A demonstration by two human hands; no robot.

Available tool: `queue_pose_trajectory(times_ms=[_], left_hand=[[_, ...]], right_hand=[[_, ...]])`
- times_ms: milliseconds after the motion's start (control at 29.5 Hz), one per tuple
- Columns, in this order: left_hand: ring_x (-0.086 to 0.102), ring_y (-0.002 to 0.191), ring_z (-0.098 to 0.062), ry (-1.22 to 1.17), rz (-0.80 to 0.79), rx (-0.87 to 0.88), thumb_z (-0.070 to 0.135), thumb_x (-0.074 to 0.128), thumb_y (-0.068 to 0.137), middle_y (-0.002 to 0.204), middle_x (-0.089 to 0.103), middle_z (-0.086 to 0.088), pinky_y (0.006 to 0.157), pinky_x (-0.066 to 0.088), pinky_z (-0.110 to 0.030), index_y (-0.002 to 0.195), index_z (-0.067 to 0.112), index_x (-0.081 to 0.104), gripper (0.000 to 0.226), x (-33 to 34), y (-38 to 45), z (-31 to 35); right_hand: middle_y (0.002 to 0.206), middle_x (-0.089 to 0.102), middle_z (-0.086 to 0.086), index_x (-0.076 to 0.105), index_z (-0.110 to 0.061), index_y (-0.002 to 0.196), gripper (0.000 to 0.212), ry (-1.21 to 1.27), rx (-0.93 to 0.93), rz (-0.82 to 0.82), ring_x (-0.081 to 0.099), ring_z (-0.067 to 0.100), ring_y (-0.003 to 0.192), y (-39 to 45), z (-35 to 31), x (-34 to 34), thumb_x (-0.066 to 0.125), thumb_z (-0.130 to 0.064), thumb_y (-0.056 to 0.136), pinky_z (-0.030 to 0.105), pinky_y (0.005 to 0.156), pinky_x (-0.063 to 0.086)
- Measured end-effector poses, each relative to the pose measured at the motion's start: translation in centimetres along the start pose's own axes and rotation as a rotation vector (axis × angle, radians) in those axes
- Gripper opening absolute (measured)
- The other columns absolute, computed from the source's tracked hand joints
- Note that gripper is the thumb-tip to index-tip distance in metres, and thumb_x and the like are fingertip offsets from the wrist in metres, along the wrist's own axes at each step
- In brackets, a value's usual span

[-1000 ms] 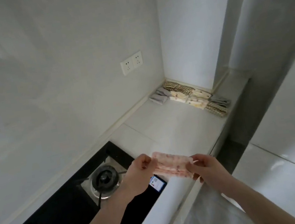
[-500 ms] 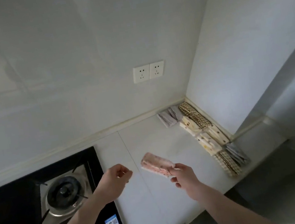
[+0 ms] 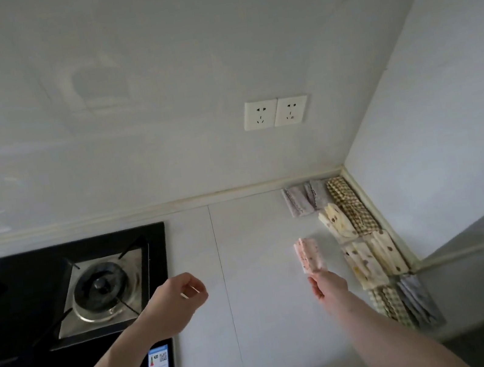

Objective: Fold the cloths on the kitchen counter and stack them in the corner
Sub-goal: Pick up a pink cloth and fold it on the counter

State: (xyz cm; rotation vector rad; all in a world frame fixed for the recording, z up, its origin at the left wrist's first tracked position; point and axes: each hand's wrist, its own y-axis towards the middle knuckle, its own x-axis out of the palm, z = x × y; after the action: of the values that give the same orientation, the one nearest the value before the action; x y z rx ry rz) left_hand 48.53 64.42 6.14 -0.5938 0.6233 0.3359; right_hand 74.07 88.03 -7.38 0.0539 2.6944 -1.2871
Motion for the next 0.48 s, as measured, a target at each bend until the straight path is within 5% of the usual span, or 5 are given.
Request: queue_pose_trajectory(times_ms=[271,339,475], left_hand=[[0.071,0.077,-0.009,0.015,0.029,-0.031,0.031,0.070,0.095,0.087,0.074,0.007,0.080,0.060,-0.036,0.095,0.029,0.068,0.003,-0.2,0.3,0.5],[0.071,0.076,-0.008,0.008,0.032,-0.043,0.032,0.070,0.094,0.086,0.074,0.007,0.081,0.060,-0.036,0.095,0.030,0.068,0.003,-0.2,0.5,0.4],[0.071,0.074,-0.009,-0.013,0.056,-0.064,0.031,0.072,0.093,0.084,0.074,0.007,0.080,0.060,-0.038,0.094,0.030,0.069,0.003,-0.4,0.9,0.2]], right_hand=[[0.070,0.056,0.003,0.064,-0.006,0.098,0.006,-0.030,0.014,-0.025,0.051,0.013,0.059,4.3,-2.5,0.1,0.063,-0.002,0.093,0.021,0.058,0.045],[0.073,0.054,0.004,0.061,-0.010,0.098,0.006,-0.020,0.015,-0.051,0.049,0.014,0.062,5.0,-3.7,0.2,0.059,-0.005,0.097,0.022,0.072,0.049],[0.081,0.059,0.004,0.060,-0.005,0.097,0.003,-0.002,0.043,-0.034,0.053,0.014,0.070,6.5,-5.9,0.1,0.062,-0.005,0.095,0.026,0.064,0.042]])
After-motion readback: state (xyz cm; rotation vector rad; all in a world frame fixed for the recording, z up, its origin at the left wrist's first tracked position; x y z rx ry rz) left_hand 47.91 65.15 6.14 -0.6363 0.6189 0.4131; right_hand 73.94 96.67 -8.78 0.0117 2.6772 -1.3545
